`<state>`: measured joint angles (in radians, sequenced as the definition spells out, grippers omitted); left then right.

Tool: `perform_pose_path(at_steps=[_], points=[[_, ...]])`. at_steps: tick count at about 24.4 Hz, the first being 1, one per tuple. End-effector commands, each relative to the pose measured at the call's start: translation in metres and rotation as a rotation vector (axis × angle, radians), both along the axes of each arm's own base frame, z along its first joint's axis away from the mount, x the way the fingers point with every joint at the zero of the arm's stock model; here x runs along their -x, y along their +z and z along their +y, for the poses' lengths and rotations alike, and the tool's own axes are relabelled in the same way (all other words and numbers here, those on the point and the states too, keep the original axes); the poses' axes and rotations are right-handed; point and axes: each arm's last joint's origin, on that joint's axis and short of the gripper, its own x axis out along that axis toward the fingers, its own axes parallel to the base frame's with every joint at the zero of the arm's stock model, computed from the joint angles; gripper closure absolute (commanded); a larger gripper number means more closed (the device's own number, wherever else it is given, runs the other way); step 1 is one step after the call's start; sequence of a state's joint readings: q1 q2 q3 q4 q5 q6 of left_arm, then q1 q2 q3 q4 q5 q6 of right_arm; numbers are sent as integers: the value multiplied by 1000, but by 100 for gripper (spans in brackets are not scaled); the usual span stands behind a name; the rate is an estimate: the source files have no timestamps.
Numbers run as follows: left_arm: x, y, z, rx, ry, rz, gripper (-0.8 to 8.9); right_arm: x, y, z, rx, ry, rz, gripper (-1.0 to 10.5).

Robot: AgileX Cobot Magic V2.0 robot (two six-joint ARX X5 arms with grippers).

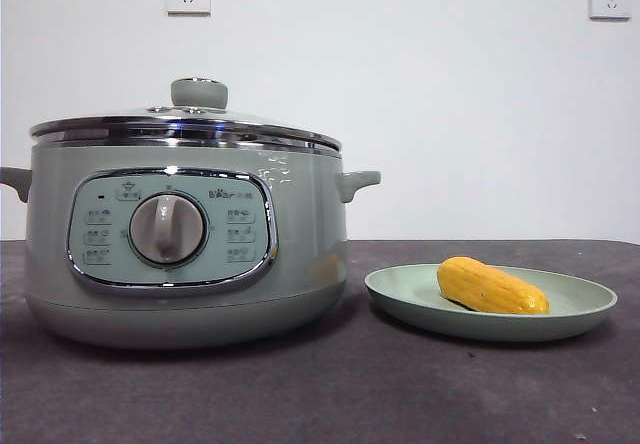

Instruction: Take the corn out from the steamer,put the corn on the plate,close the lid

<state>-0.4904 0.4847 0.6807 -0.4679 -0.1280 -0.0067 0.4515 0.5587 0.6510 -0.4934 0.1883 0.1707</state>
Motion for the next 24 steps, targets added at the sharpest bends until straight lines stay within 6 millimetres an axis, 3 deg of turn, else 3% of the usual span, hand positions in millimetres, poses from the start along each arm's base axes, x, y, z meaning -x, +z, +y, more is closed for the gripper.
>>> perform_pose_path(at_steps=[1,7,16,18,24], points=[[1,-9,0,-24,6,78,817,-1,-3,0,-38,-29,22,945],[1,-21,0,-90,6,200,817,-2,-5,1,-33,-23,43,945],[-2,-25,-1,-117,2,234,817,-2,-5,1,-33,-23,43,945],[3,-22,3,-175,11,180,817,-2,-5,1,-33,-23,43,945],[16,-7,23,-47,147,-63,817,-2,-5,1,-33,-23,43,945]])
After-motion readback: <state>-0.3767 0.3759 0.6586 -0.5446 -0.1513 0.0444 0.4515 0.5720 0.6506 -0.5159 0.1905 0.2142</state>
